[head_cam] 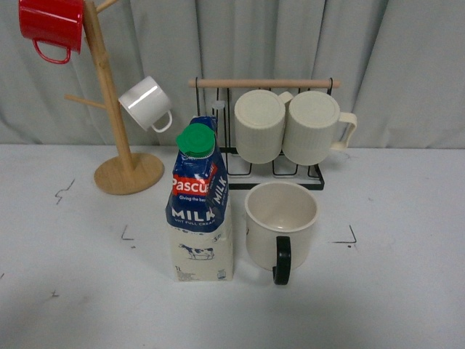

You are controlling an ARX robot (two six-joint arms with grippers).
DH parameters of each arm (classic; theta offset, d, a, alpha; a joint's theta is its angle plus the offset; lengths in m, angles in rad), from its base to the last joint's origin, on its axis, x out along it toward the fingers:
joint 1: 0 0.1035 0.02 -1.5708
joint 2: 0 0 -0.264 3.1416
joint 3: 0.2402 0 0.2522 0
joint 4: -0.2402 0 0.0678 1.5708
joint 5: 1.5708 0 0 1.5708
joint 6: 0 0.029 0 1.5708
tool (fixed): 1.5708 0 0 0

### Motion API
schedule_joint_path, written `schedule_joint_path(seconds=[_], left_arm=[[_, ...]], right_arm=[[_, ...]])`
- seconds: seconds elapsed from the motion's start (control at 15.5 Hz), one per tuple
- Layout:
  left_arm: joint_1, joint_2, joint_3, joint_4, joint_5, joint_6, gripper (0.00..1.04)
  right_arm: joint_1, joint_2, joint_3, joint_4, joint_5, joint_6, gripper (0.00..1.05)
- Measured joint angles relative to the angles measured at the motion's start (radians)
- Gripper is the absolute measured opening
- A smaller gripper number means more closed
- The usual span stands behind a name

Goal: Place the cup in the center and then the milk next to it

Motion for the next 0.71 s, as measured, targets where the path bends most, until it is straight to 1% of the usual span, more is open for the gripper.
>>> schedule_joint_path(seconds=[0.13,0.19,0.26,0.71], left_arm=[[0.000,0.000,0.000,0.000,0.000,0.000,0.89],[0.000,0.000,0.000,0.000,0.000,0.001,1.00],[0.000,0.000,0.000,0.000,0.000,0.001,0.97],[0.000,0.000,0.000,0.000,0.000,0.001,0.98]], right_arm=[[0.000,0.000,0.000,0.000,0.000,0.000,0.98],[0.000,0.000,0.000,0.000,0.000,0.000,0.98],[0.000,0.000,0.000,0.000,0.000,0.000,0.98],[0.000,0.000,0.000,0.000,0.000,0.000,0.98]])
